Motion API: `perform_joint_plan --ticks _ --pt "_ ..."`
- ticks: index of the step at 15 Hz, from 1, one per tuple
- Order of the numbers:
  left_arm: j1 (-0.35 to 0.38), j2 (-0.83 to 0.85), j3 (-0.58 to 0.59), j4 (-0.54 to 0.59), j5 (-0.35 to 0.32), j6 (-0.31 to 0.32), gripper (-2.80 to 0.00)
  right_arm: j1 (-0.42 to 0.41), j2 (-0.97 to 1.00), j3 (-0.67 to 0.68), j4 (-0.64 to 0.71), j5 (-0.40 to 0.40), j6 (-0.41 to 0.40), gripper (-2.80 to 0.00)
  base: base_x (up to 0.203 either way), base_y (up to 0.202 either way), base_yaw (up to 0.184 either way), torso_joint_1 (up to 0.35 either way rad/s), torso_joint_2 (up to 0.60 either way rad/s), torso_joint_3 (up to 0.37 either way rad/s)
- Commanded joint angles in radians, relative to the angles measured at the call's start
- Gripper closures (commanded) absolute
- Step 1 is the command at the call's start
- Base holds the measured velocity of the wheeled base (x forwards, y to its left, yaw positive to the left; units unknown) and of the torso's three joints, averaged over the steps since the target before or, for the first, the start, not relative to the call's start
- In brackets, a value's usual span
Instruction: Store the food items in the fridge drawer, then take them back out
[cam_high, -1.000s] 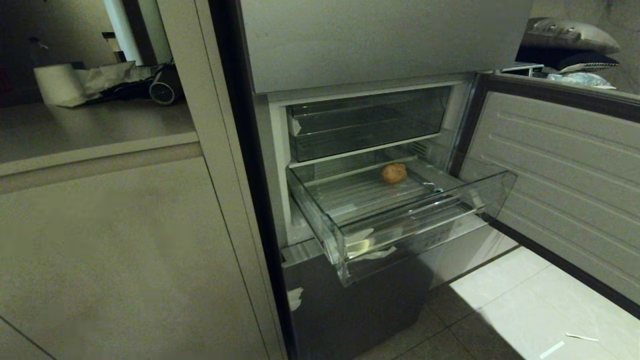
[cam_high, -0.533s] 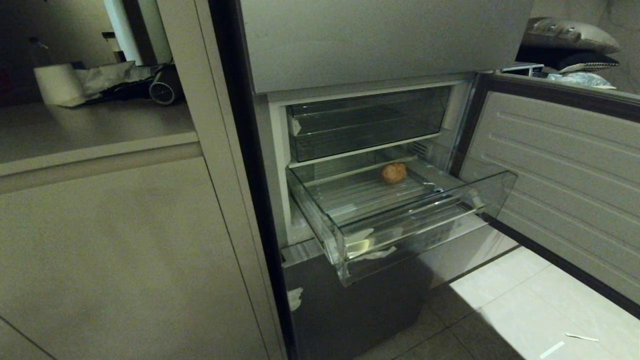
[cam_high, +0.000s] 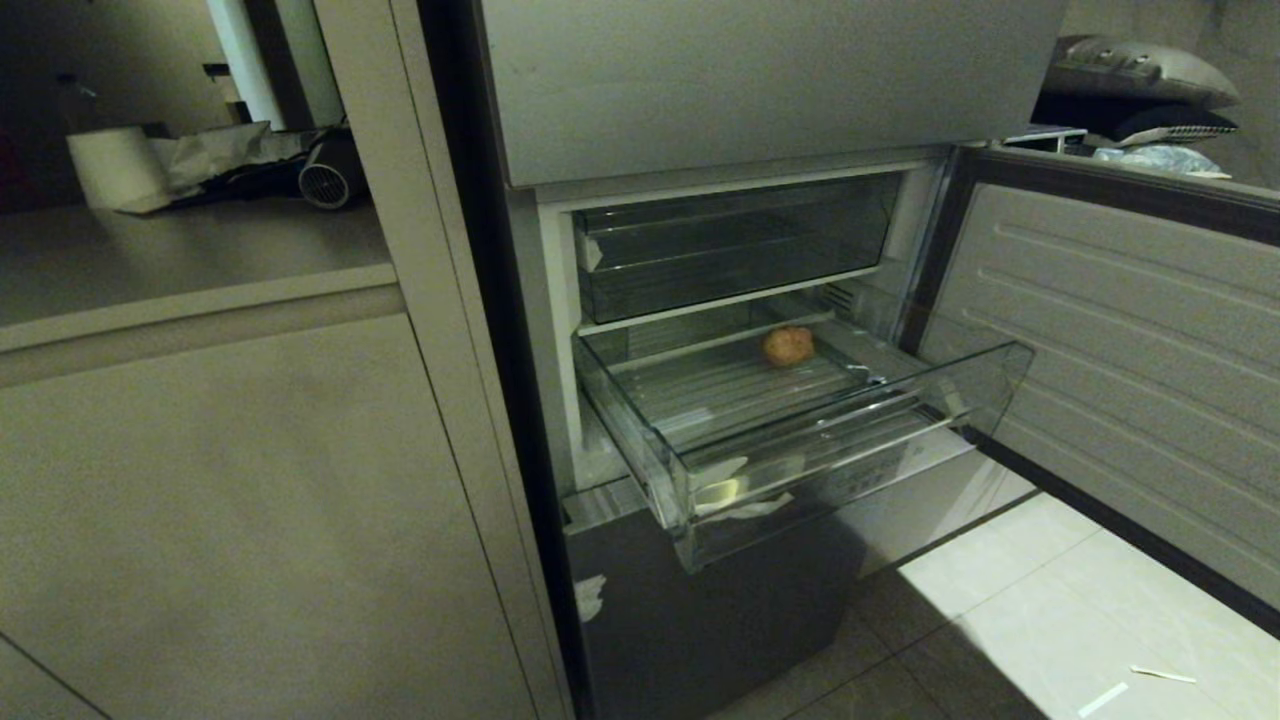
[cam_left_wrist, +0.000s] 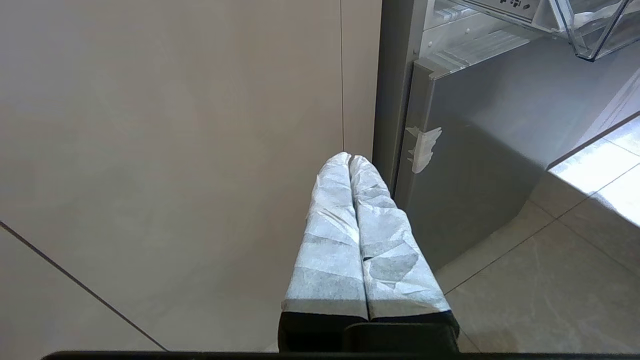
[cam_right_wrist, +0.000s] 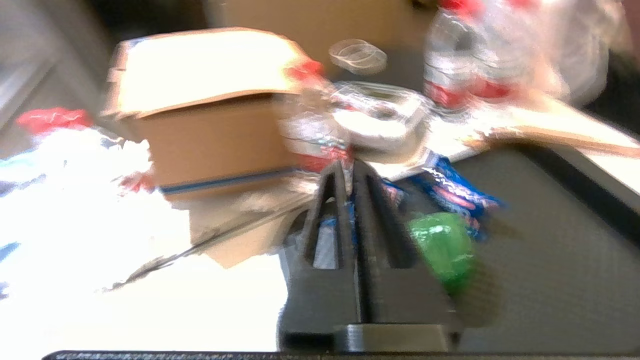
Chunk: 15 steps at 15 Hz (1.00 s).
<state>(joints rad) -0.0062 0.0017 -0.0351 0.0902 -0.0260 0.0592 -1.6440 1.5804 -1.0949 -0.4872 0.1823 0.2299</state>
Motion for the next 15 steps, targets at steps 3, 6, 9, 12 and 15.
perform_joint_plan --ticks 3,6,9,12,15 --pt "0.0 0.001 0.0 0.0 0.0 0.001 0.0 0.26 -0.384 0.086 0.027 0.023 0.025 0.0 0.0 0.0 0.0 0.0 0.0 0.0" --pt "0.0 0.001 0.0 0.0 0.0 0.001 0.0 0.509 -0.476 0.121 0.028 0.027 0.041 0.0 0.0 0.0 0.0 0.0 0.0 0.0" --pt "0.0 0.001 0.0 0.0 0.0 0.001 0.0 0.875 -0.539 0.153 0.028 0.012 0.036 0.0 0.0 0.0 0.0 0.0 0.0 0.0" --pt "0.0 0.001 0.0 0.0 0.0 0.001 0.0 1.25 -0.591 0.197 0.072 -0.027 -0.023 0.0 0.0 0.0 0.0 0.0 0.0 0.0" --pt "0.0 0.001 0.0 0.0 0.0 0.001 0.0 1.533 -0.608 0.257 0.173 -0.127 -0.086 0.0 0.0 0.0 0.0 0.0 0.0 0.0"
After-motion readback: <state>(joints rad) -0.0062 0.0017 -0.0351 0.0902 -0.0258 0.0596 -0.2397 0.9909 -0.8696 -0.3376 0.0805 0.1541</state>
